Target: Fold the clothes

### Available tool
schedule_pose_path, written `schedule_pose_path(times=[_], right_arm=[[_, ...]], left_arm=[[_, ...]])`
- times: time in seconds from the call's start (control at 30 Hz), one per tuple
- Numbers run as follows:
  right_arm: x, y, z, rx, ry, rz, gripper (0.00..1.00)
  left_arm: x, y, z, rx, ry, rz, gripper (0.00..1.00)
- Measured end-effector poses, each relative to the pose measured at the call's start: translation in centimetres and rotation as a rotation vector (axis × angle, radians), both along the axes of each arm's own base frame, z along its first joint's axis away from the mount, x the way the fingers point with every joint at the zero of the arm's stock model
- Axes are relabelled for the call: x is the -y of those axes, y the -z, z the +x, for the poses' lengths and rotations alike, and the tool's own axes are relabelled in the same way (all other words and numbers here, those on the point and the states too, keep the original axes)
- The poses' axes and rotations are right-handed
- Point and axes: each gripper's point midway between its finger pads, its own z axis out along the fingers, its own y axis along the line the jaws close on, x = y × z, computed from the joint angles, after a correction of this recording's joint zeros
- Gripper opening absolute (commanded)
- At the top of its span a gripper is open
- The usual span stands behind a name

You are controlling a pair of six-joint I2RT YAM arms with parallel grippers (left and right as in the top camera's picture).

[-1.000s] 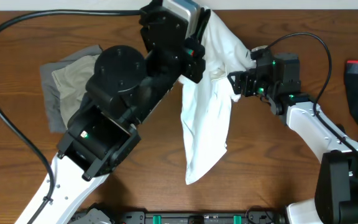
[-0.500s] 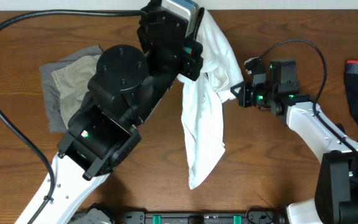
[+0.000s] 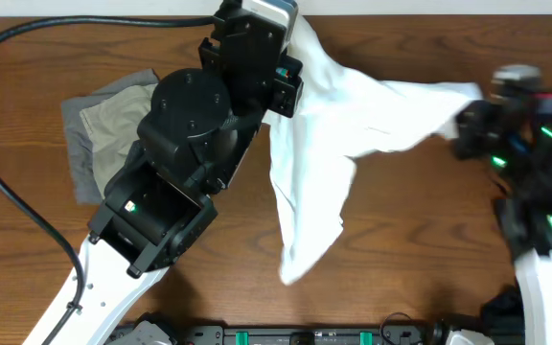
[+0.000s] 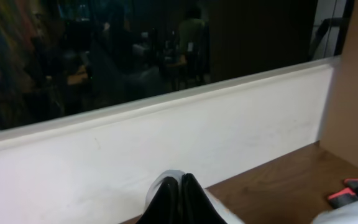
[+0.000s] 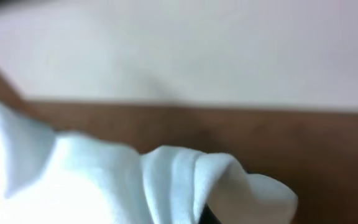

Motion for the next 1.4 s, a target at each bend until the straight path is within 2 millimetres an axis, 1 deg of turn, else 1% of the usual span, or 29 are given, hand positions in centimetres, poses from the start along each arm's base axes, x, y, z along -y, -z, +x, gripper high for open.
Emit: schedule_pose_path(times=[0.1, 0.17, 0.23, 0.33, 0.43, 0.57, 0.63, 0.73, 0.8, 0.87, 0.93, 1.03, 1.13, 1.2, 1.27, 1.33, 1.4], right_arm=[[2.3, -4.3, -2.4, 0.13, 0.093, -0.003, 0.01], [3.3, -6.4, -3.6, 0.2, 0.141, -0.006, 0.01], [4.1, -8.6, -4.9, 0.271, 0.185, 0.001, 0.01], [4.8, -10.7, -6.5, 0.336, 0.229, 0.028, 0.01], [5.2, -11.8, -7.3, 0.349, 0.257, 0.073, 0.01], [4.6, -13.2, -8.2, 0.315, 0.247, 0.148, 0.01], [4.1, -14.3, -8.9, 0.304, 0.236, 0.168, 0.01], [3.2, -16.6, -10.6, 0.303, 0.231, 0.179, 0.01], [2.6, -18.5, -12.0, 0.322, 0.233, 0.166, 0.02], [2.3, -19.8, -13.2, 0.332, 0.247, 0.156, 0.01], [2.3, -20.7, -14.2, 0.342, 0.272, 0.145, 0.02], [2.5, -20.8, -14.6, 0.33, 0.299, 0.142, 0.01], [3.0, -19.4, -14.0, 0.267, 0.323, 0.156, 0.01], [3.7, -18.0, -12.8, 0.204, 0.335, 0.172, 0.01], [4.4, -16.4, -11.2, 0.13, 0.343, 0.19, 0.01], [5.3, -14.6, -9.3, 0.048, 0.351, 0.208, 0.01], [6.2, -12.8, -7.4, -0.024, 0.355, 0.22, 0.01]], left_arm=[[-0.6, -0.9, -0.6, 0.026, -0.002, -0.005, 0.06], [-1.2, -1.8, -1.4, 0.049, -0.005, -0.011, 0.06], [-2.3, -3.2, -2.6, 0.086, -0.008, -0.026, 0.06], [-4.3, -5.5, -5.0, 0.146, -0.013, -0.057, 0.06], [-6.4, -7.5, -7.5, 0.199, -0.015, -0.096, 0.06], [-8.8, -9.0, -10.6, 0.244, -0.009, -0.132, 0.06], [-9.5, -9.5, -11.9, 0.26, 0.007, -0.143, 0.06], [-10.4, -10.2, -14.0, 0.288, 0.048, -0.164, 0.06], [-10.9, -10.5, -15.1, 0.3, 0.065, -0.174, 0.06], [-11.2, -10.8, -15.9, 0.312, 0.077, -0.18, 0.06], [-11.3, -10.9, -16.1, 0.316, 0.082, -0.182, 0.06], [-11.1, -10.5, -15.9, 0.302, 0.086, -0.171, 0.06], [-10.6, -9.8, -15.0, 0.275, 0.078, -0.152, 0.06], [-10.1, -9.0, -13.8, 0.241, 0.057, -0.13, 0.06], [-9.3, -7.6, -11.8, 0.187, 0.018, -0.096, 0.06], [-8.3, -5.8, -9.4, 0.126, -0.025, -0.052, 0.06], [-6.9, -3.5, -6.4, 0.053, -0.069, 0.007, 0.06]])
